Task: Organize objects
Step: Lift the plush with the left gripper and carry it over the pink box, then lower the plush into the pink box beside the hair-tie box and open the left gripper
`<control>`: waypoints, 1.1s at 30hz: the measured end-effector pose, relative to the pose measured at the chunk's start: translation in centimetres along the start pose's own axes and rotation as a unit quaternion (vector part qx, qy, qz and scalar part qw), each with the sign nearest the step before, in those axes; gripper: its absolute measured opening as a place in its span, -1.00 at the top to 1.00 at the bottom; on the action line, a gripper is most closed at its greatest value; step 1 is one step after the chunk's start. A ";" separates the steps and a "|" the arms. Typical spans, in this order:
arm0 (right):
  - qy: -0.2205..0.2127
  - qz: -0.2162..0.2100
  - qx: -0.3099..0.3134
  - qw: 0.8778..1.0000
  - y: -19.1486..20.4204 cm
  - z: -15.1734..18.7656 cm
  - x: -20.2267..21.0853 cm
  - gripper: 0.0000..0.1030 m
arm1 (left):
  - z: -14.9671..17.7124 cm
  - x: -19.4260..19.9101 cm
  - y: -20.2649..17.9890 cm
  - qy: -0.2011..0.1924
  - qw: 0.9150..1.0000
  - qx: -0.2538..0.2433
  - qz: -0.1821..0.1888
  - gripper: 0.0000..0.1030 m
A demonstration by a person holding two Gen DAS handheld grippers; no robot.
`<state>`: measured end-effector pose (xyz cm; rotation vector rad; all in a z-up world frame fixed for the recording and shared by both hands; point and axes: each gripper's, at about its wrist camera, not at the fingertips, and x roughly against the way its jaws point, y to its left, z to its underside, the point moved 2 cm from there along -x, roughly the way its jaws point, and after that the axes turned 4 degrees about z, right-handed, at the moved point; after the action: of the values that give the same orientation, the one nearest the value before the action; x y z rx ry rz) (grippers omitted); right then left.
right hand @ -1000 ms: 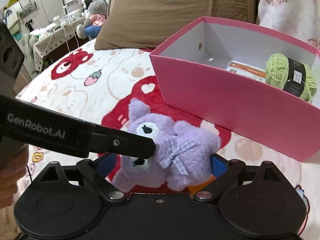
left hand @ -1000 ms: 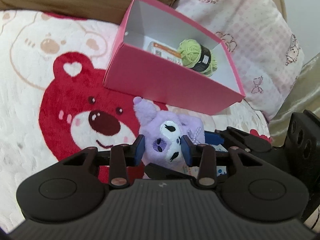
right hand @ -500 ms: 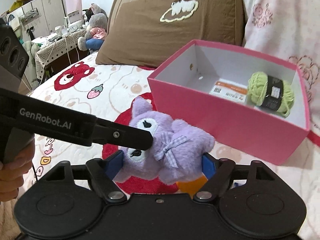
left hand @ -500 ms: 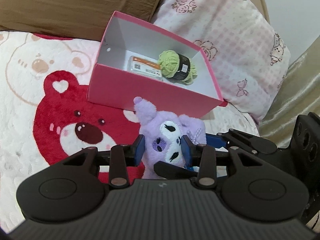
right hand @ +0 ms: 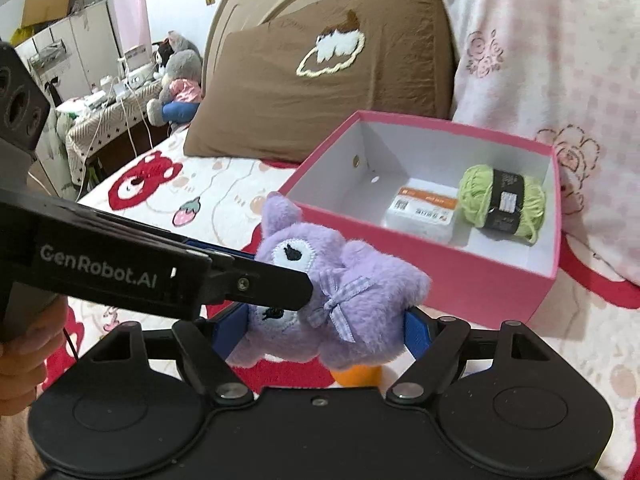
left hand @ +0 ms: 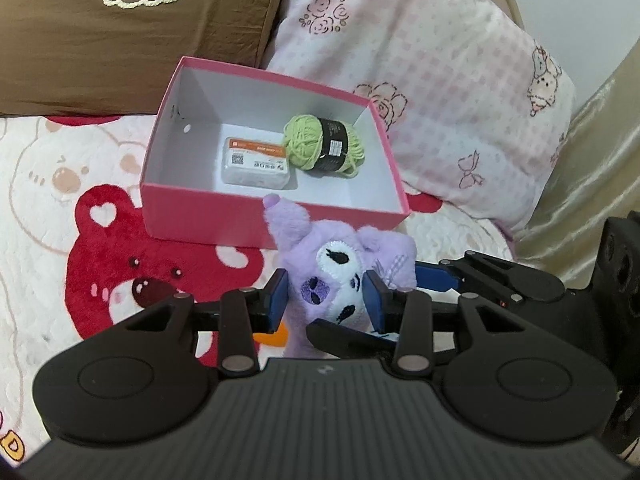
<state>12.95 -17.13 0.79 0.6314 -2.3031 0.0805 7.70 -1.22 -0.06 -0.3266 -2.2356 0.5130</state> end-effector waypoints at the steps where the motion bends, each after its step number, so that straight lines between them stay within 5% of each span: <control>1: 0.001 -0.002 -0.001 1.000 -0.2 -0.3 0.2 -0.60 | -0.4 0.0 -0.2 0.000 1.000 0.001 -0.001 0.24; 18: 0.010 0.000 -0.001 1.000 -4.9 -8.2 0.3 -0.39 | -8.3 -2.1 -1.9 -0.011 1.000 0.007 -0.007 0.22; 28: 0.046 -0.050 -0.021 0.997 -6.3 -11.5 -6.8 -0.29 | -12.5 -6.4 3.7 0.021 0.996 0.056 -0.065 0.20; 33: 0.068 -0.072 -0.040 0.994 -7.3 -11.5 -11.4 -0.12 | -13.0 -9.2 5.5 0.036 0.992 0.039 -0.112 0.21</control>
<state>30.64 -16.10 0.57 0.7266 -2.1127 -0.0369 23.85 3.38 -0.91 -0.0498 -2.1425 0.4593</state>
